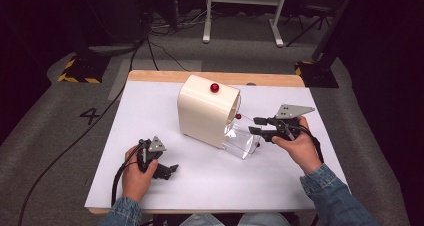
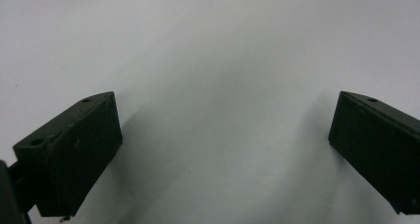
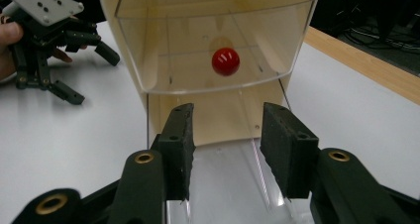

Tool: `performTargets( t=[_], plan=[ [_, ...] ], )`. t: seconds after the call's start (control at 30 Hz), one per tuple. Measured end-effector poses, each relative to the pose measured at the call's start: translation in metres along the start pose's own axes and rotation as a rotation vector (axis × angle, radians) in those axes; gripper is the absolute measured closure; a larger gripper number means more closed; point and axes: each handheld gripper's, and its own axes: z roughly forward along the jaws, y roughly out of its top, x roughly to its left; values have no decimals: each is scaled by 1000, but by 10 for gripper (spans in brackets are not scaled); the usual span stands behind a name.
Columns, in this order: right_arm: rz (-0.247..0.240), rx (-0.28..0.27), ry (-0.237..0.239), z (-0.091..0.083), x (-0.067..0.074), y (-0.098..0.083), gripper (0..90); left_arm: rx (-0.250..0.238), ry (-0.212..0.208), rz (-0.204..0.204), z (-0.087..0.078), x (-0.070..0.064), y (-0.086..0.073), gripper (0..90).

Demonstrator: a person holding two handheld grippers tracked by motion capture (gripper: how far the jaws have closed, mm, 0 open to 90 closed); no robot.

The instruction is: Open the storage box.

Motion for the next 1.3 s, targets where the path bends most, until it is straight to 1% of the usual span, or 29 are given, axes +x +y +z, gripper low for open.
performTargets(
  t=[0.03, 0.17, 0.3, 0.43, 0.53, 0.6, 0.97, 1.3],
  plan=[
    [6, -3, 3, 3, -1, 1, 573, 0, 0, 0, 0, 0, 0, 0],
    [6, -18, 12, 14, -4, 5, 598, -2, 1, 0, 0, 0, 0, 0],
    [16, -54, 31, 23, -7, 8, 625, -3, 1, 1, 0, 0, 0, 0],
    [7, -69, 48, 31, -7, 10, 664, -3, 1, 1, 0, 0, 0, 0],
    [-3, -73, 50, 36, -7, 11, 688, -3, 1, 1, 0, 0, 0, 0],
    [-6, -74, 52, 37, -7, 11, 731, -3, 1, 1, 0, 0, 0, 0],
    [-22, -76, 50, 36, -7, 11, 738, -3, 1, 1, 0, 0, 0, 0],
    [-37, -65, 32, 17, -5, 7, 738, -2, 1, 0, 0, 0, 0, 0]
  ],
)
